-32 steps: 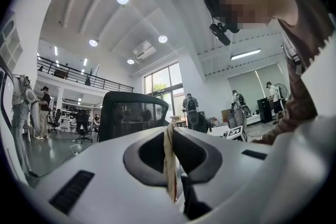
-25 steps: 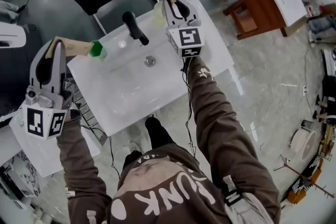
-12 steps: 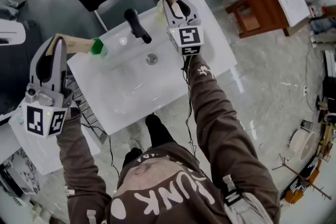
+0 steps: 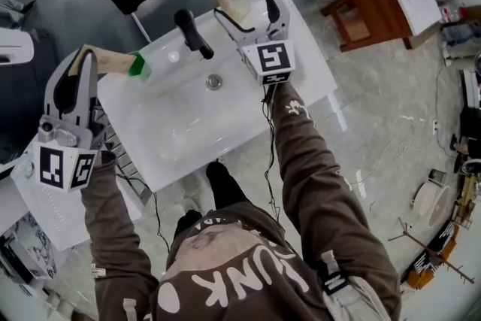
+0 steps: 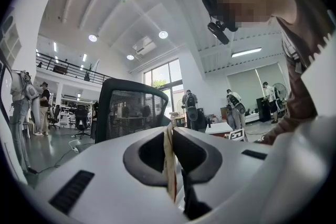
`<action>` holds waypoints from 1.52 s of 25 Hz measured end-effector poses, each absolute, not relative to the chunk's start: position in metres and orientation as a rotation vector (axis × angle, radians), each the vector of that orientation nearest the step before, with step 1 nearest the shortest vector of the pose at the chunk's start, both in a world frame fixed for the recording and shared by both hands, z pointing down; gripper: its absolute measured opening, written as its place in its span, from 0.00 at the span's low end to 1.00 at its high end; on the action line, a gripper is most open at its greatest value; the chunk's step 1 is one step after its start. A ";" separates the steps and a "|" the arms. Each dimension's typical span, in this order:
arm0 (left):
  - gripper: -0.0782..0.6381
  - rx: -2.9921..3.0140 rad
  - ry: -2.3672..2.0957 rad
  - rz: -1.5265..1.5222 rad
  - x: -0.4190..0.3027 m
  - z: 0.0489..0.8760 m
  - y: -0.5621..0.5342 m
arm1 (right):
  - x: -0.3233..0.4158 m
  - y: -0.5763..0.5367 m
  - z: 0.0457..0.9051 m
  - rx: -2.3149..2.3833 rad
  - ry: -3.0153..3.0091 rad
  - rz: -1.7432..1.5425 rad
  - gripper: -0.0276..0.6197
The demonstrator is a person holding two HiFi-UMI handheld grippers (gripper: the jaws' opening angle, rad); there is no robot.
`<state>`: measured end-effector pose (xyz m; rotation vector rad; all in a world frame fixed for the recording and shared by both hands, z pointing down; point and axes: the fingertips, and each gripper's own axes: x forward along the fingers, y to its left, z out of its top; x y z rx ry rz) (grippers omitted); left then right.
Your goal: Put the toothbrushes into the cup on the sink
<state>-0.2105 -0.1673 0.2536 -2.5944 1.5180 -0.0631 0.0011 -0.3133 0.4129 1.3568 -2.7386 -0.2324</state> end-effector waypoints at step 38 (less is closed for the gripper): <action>0.25 -2.593 1.538 -0.153 -0.226 0.395 -0.194 | 0.028 -0.251 0.335 1.334 -2.835 -0.422 0.80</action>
